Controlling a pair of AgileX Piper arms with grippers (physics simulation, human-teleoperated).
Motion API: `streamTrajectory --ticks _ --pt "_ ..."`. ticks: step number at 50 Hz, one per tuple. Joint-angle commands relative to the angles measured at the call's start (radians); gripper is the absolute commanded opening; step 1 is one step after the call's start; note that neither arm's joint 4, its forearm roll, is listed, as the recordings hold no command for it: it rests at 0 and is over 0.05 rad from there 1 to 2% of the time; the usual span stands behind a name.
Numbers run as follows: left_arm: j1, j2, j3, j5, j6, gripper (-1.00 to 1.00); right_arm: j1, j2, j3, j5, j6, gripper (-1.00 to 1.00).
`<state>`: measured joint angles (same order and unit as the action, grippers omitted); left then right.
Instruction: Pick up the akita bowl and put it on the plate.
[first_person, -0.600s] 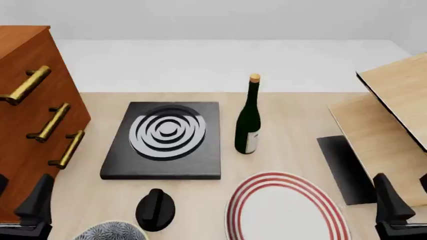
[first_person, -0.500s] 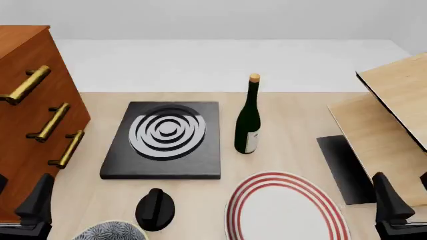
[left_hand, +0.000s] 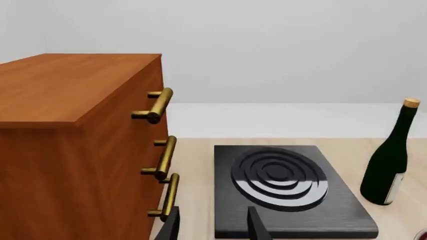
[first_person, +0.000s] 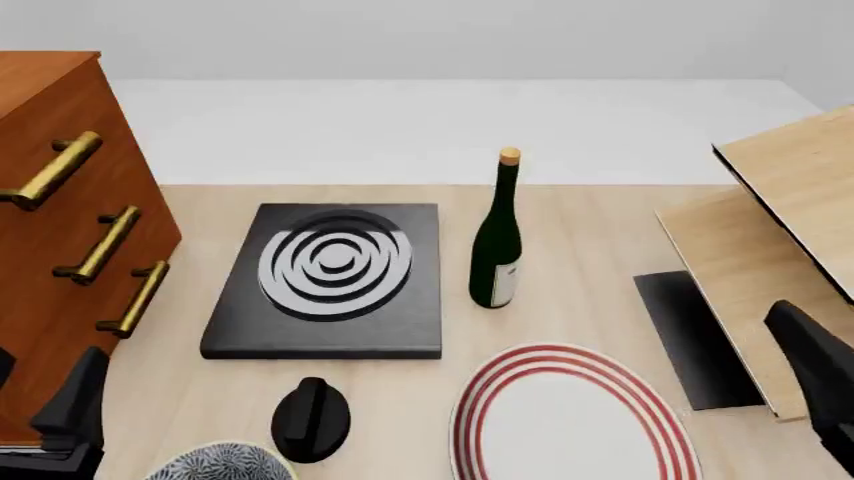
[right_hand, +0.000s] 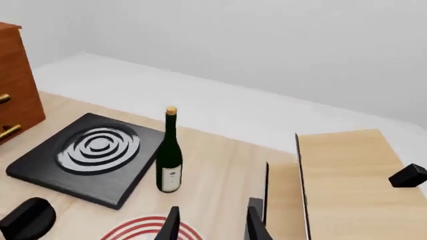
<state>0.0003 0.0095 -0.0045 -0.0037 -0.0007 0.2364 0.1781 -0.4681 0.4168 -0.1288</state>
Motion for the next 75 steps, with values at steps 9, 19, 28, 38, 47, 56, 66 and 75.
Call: streamTrajectory --ticks 9,19,28,38,47,56,66,75 --pt "0.0 0.002 0.001 -0.003 -0.001 1.0 0.197 0.205 -0.391 0.315 -0.089 1.0" --pt "0.0 0.0 0.001 -0.001 -0.001 1.0 0.31 0.325 -0.508 0.39 -0.075 1.0" --pt "0.0 -0.001 0.0 0.001 -0.001 1.0 0.383 0.402 -0.525 0.427 -0.124 1.0" --pt "0.001 0.0 0.001 -0.001 -0.001 1.0 0.511 0.519 -0.577 0.424 -0.11 1.0" --pt "0.001 0.002 0.0 -0.002 -0.001 1.0 0.587 0.597 -0.582 0.39 -0.097 1.0" --pt "0.001 0.0 0.0 0.0 -0.001 1.0 0.658 0.654 -0.594 0.349 -0.063 1.0" --pt "0.001 0.0 0.003 -0.002 -0.001 1.0 0.705 0.75 -0.57 0.294 -0.037 1.0" --pt "0.001 -0.001 0.003 -0.002 -0.001 1.0 0.736 0.826 -0.612 0.259 -0.009 1.0"
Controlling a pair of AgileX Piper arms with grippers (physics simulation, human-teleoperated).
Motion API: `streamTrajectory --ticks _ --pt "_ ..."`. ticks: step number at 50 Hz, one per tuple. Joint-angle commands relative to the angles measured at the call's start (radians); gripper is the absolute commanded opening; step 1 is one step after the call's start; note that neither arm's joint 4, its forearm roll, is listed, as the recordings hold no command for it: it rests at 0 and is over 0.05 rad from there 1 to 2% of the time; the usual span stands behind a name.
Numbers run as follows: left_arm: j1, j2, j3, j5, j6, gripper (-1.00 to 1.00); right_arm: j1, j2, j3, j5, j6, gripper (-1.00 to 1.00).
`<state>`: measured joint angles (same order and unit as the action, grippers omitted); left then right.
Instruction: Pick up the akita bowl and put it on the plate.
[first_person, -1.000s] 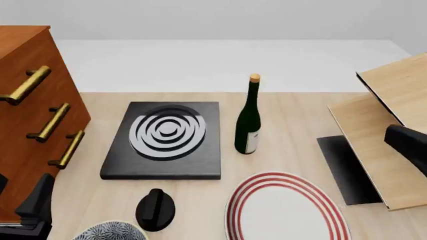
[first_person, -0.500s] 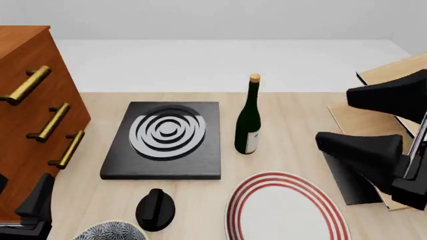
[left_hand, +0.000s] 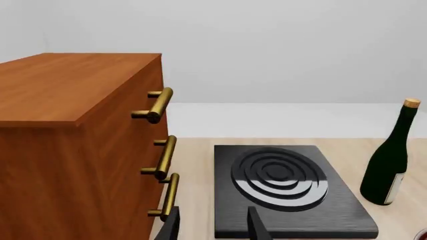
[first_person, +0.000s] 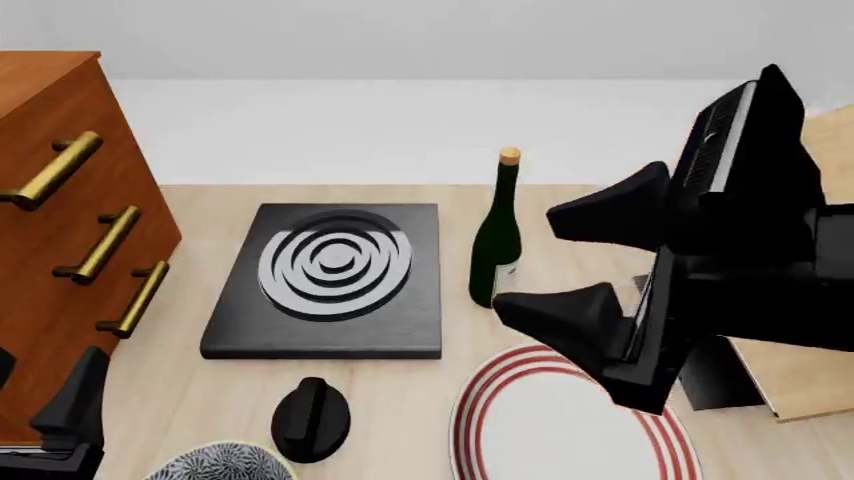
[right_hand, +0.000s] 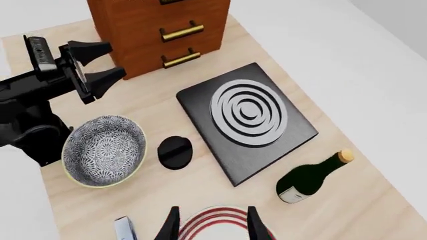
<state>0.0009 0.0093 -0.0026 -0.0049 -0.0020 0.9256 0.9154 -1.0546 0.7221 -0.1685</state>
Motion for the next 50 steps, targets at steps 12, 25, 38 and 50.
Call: streamTrajectory --ticks 12,25,38,50 --pt "0.0 0.0 0.001 -0.001 0.0 1.0 0.089 0.203 -0.059 -0.119 0.088 1.0" --pt "0.0 0.0 0.001 -0.001 0.0 1.0 0.13 0.296 -0.073 -0.178 0.15 1.0" --pt "0.0 0.0 0.001 -0.001 0.0 1.0 0.218 0.394 -0.074 -0.231 0.206 1.0" --pt "0.0 0.0 0.001 -0.001 0.0 1.0 0.246 0.446 -0.059 -0.277 0.232 1.0"
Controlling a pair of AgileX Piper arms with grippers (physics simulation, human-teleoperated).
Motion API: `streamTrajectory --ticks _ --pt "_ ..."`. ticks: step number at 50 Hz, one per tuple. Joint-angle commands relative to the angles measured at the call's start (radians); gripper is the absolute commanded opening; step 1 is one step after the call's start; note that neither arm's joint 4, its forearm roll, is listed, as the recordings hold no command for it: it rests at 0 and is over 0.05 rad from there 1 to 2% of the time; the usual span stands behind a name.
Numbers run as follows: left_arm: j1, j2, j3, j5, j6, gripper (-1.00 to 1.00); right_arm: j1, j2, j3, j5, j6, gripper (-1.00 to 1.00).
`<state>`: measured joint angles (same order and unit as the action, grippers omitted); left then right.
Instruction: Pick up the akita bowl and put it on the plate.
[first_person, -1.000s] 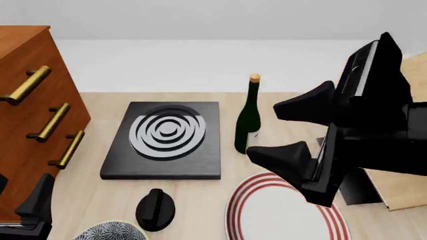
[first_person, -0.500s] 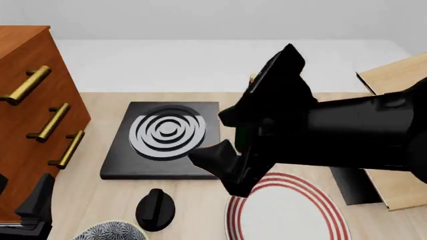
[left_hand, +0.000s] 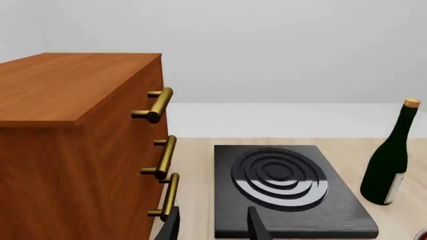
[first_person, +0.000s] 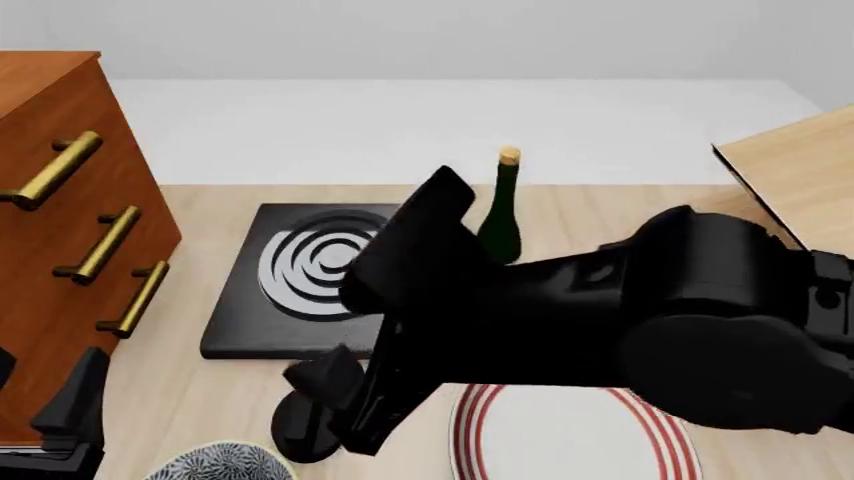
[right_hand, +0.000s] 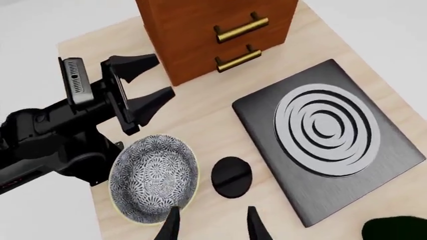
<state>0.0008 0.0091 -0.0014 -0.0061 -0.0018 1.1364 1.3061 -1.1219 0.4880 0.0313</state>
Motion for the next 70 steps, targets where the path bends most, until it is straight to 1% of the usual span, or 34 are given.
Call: streamTrajectory --ticks 1,7,9,16,35,52,58,60,63,64,70 --pt "0.0 0.0 0.0 0.0 0.0 1.0 0.038 0.059 0.008 -0.047 0.038 1.0" --pt "0.0 0.0 0.0 0.0 0.0 1.0 0.038 0.088 0.015 -0.084 0.056 1.0" --pt "0.0 0.0 0.0 0.0 0.0 1.0 0.04 0.098 0.018 -0.094 0.055 1.0" --pt "0.0 0.0 0.0 0.0 0.0 1.0 0.038 0.137 0.038 -0.138 0.088 1.0" --pt "0.0 0.0 0.0 0.0 0.0 1.0 0.046 0.22 0.075 -0.23 0.15 1.0" --pt "0.0 0.0 0.0 0.0 0.0 1.0 0.054 0.276 0.12 -0.318 0.189 1.0" --pt "0.0 0.0 0.0 0.0 0.0 1.0 0.054 0.298 0.137 -0.351 0.206 1.0" --pt "0.0 0.0 0.0 0.0 0.0 1.0 0.064 0.308 0.142 -0.362 0.222 1.0" --pt "0.0 0.001 0.0 0.0 -0.001 1.0 0.062 0.318 0.152 -0.376 0.225 1.0" --pt "0.001 -0.009 0.001 0.016 0.001 1.0 0.06 0.321 0.155 -0.38 0.225 1.0" --pt "0.001 -0.009 0.001 0.018 0.001 1.0 0.062 0.337 0.172 -0.411 0.243 1.0"
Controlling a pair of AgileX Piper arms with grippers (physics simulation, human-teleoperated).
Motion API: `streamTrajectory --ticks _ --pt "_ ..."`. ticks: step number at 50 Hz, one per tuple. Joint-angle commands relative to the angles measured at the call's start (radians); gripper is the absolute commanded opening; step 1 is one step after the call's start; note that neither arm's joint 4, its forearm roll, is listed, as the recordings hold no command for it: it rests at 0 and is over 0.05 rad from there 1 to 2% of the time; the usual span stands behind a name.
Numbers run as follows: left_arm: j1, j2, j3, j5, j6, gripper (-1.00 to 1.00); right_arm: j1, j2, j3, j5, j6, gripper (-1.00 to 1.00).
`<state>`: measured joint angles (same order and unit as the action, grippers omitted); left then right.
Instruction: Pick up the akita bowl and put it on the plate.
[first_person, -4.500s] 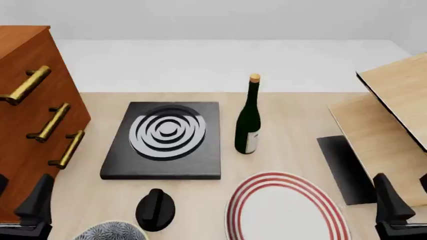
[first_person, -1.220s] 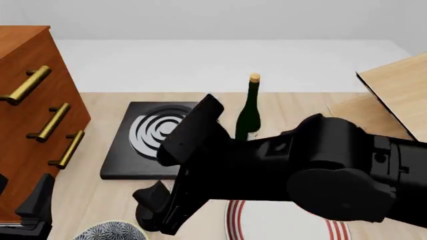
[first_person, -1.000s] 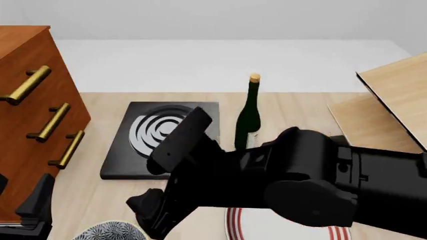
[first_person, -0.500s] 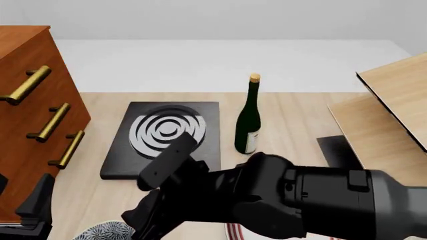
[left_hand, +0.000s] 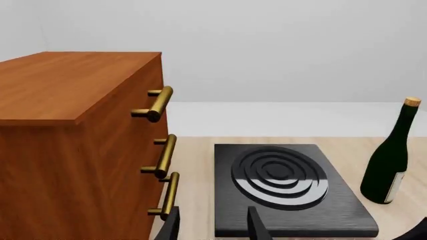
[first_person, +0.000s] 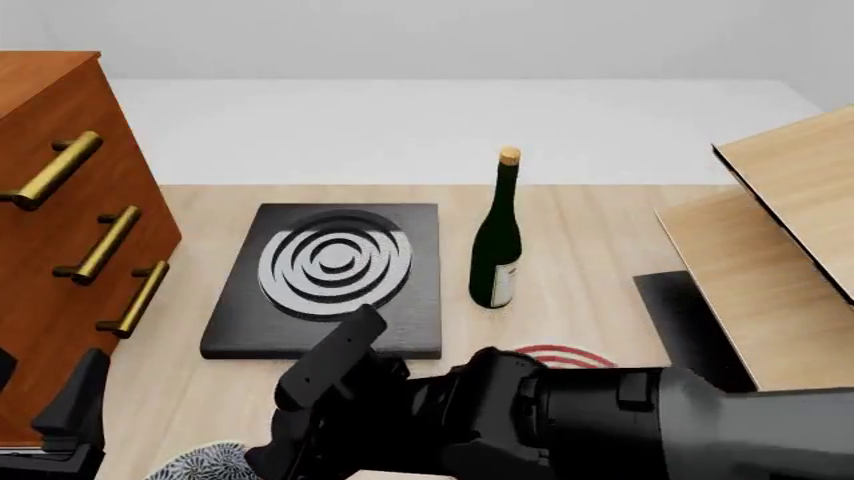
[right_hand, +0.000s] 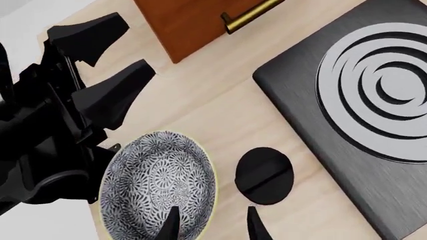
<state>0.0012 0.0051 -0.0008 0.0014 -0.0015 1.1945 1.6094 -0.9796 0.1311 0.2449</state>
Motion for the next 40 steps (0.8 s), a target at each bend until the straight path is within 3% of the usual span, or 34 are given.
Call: streamTrajectory --ticks 1,40 --pt "0.0 -0.005 0.001 0.01 0.0 1.0 0.005 0.04 0.032 -0.06 0.033 1.0" --pt "0.001 -0.005 0.001 0.016 0.001 1.0 0.031 0.176 0.085 -0.235 0.149 1.0"
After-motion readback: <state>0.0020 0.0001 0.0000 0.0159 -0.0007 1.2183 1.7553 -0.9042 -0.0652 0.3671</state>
